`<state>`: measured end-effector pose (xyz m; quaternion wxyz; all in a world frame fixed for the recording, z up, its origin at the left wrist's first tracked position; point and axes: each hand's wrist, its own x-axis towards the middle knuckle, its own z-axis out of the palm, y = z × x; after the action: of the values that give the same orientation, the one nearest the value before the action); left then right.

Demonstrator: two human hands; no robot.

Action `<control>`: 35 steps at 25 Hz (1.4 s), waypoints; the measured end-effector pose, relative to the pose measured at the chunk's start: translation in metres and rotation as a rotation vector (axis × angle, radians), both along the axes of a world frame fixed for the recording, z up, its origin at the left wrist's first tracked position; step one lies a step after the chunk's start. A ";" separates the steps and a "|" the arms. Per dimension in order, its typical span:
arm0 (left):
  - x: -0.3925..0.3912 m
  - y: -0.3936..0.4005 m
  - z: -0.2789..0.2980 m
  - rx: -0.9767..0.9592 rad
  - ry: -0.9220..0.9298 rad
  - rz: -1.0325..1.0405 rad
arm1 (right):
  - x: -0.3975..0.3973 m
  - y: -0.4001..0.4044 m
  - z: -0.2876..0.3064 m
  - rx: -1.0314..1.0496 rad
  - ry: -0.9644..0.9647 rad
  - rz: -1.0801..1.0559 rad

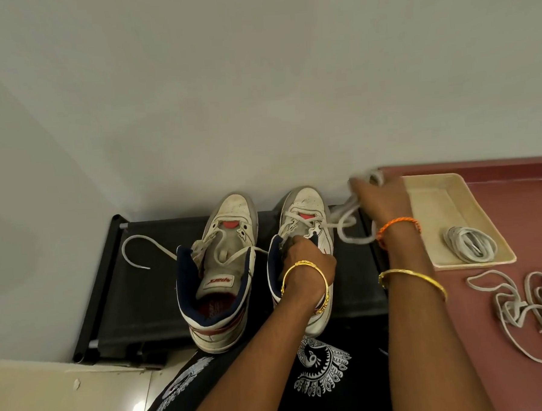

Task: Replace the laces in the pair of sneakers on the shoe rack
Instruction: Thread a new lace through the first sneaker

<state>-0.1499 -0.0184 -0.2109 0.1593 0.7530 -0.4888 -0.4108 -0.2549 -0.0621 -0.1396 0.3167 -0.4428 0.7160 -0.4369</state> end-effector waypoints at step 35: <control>0.152 -0.013 0.044 -0.091 -0.050 -0.303 | 0.051 0.023 -0.047 0.670 0.275 0.412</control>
<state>0.0023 -0.0319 -0.1667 0.1174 0.6726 -0.6187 -0.3886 -0.2037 -0.0393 -0.1869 0.4255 -0.5036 0.7506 -0.0440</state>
